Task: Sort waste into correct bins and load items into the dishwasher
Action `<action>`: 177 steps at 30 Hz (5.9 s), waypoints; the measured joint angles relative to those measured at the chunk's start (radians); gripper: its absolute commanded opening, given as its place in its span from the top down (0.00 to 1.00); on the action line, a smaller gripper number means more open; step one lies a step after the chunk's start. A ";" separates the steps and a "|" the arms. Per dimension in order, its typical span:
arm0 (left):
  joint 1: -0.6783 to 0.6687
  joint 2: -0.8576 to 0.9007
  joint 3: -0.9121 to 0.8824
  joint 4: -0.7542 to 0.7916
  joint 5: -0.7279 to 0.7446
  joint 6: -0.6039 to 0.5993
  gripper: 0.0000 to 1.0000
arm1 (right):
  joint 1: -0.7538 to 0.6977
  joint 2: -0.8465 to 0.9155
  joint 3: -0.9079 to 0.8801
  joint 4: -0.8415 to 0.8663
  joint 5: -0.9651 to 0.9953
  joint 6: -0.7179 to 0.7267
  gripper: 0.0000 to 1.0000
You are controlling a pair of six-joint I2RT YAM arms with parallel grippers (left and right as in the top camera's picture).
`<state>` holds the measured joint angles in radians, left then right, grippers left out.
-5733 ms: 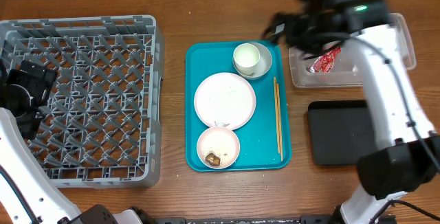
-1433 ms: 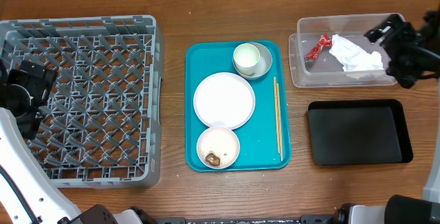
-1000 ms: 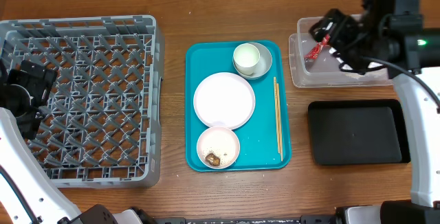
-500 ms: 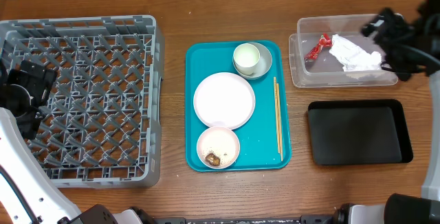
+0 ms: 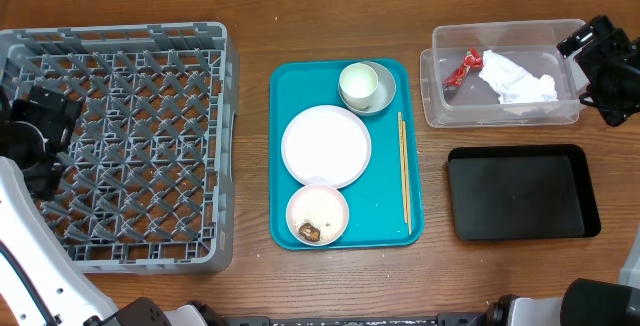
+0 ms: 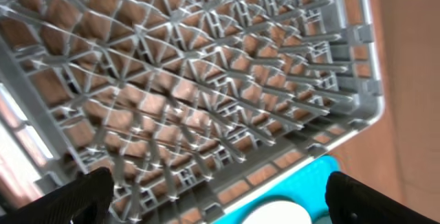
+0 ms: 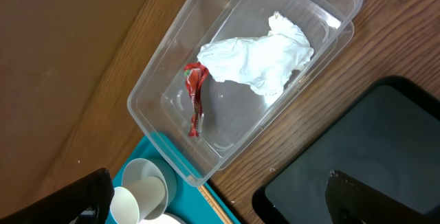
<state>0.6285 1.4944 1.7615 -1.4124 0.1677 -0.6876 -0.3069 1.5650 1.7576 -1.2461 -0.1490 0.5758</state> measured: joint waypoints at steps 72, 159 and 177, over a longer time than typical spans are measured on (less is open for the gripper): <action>-1.281 0.975 0.646 0.174 -0.288 0.460 0.59 | 0.000 0.000 0.000 -0.002 0.000 0.000 0.00; 0.169 1.148 0.837 -0.275 1.207 0.877 0.96 | 0.000 0.000 0.000 -0.003 0.000 0.000 0.00; 0.098 1.152 0.837 -0.275 1.025 0.763 0.96 | 0.000 0.000 0.000 -0.003 0.000 0.000 0.00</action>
<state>0.7261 2.6469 2.5980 -1.6871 1.1931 0.0757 -0.3069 1.5654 1.7576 -1.2488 -0.1490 0.5758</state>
